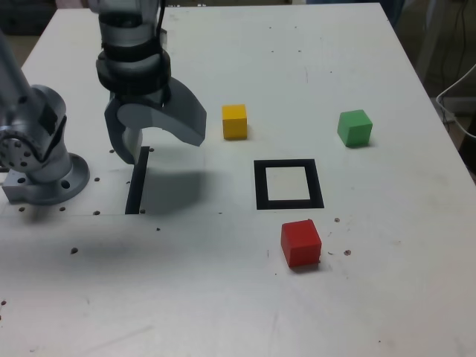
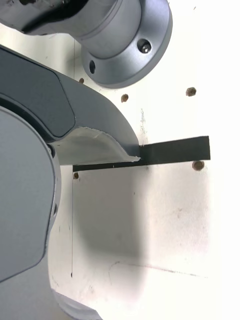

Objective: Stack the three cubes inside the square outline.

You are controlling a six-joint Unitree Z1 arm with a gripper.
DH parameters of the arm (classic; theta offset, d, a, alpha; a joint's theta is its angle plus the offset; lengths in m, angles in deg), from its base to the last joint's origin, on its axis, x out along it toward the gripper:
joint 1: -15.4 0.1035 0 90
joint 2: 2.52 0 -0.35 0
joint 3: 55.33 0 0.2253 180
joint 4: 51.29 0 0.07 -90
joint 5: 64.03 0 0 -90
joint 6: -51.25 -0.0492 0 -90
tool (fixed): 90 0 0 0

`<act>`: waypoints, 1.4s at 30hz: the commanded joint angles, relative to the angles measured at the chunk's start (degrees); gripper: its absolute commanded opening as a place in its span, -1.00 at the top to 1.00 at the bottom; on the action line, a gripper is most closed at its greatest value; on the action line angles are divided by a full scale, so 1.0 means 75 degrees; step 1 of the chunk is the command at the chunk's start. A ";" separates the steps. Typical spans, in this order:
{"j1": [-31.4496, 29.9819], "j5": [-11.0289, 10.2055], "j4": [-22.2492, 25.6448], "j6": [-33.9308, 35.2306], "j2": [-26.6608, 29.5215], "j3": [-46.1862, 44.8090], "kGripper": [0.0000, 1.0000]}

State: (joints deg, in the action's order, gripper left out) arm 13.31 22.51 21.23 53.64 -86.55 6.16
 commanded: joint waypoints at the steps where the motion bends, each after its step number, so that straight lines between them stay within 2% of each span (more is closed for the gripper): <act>1: 0.0008 -0.0014 0.0045 -0.0015 0.0030 0.0029 -0.99; 15: -0.0024 0.0188 0.0064 0.0004 -0.0032 0.0221 -0.97; 21: -0.0245 0.0186 0.0540 0.0125 -0.0147 0.0951 -0.97; 26: -0.0467 0.0261 0.1053 0.0217 -0.0479 0.1768 -0.96; 34: -0.0855 0.0345 0.1398 0.0467 -0.1104 0.2770 -0.94; 42: -0.1242 0.0573 0.1757 0.0724 -0.1772 0.3789 -0.94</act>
State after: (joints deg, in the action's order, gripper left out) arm 4.46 26.63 34.01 58.70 -98.89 33.27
